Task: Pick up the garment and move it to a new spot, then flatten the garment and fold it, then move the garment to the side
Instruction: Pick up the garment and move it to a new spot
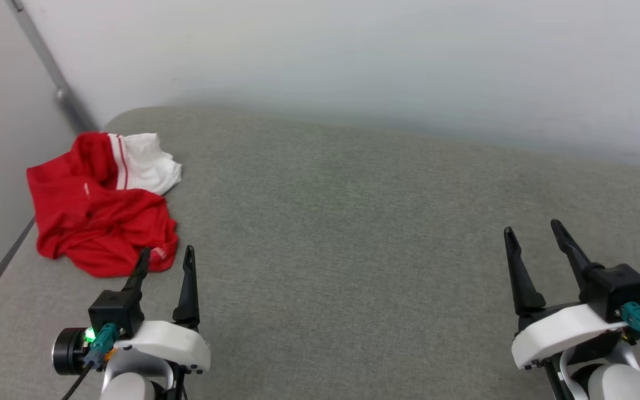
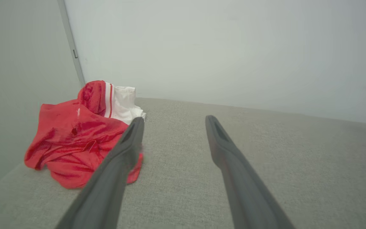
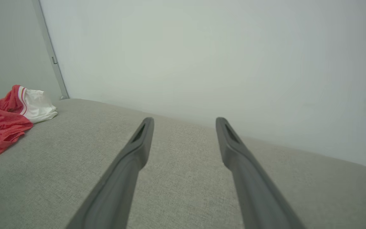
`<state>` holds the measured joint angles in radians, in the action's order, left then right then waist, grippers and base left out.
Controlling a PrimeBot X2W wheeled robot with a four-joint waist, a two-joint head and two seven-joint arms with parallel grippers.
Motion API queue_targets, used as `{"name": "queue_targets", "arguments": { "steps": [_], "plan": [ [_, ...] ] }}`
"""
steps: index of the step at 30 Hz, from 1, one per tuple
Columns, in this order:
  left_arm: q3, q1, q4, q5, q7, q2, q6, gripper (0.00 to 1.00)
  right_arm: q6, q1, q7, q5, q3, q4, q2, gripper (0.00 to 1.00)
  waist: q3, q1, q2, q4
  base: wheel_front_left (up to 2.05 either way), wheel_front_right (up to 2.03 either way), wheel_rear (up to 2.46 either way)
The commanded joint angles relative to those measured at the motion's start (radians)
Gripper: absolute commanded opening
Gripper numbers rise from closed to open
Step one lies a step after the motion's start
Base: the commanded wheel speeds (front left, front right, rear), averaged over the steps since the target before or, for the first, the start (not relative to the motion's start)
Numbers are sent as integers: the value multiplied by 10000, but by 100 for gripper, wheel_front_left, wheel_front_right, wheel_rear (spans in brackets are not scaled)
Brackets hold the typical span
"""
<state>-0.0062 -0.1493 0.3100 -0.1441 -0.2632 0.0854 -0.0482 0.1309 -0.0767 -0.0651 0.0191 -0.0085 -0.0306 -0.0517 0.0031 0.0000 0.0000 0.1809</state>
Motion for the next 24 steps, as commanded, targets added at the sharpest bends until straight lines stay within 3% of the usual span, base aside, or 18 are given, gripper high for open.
{"name": "queue_targets", "arguments": {
  "steps": [1, 14, 24],
  "plan": [
    [98, -42, -26, -38, -23, 55, -7, 100, -3, -90, 24, 65, 101, 78, 25, 100, 40, 0, 0, 679, 0, 0, 0],
    [465, 136, -150, -104, -23, 9, -129, 100, -3, -119, 68, 201, 583, 157, 19, 100, 54, 0, 0, 2614, 0, 0, 0],
    [615, 153, -176, 20, -23, 66, -177, 100, -3, -257, 50, 109, 723, 191, 19, 100, 188, 0, 0, 3147, 0, 0, 0]
  ]
}}
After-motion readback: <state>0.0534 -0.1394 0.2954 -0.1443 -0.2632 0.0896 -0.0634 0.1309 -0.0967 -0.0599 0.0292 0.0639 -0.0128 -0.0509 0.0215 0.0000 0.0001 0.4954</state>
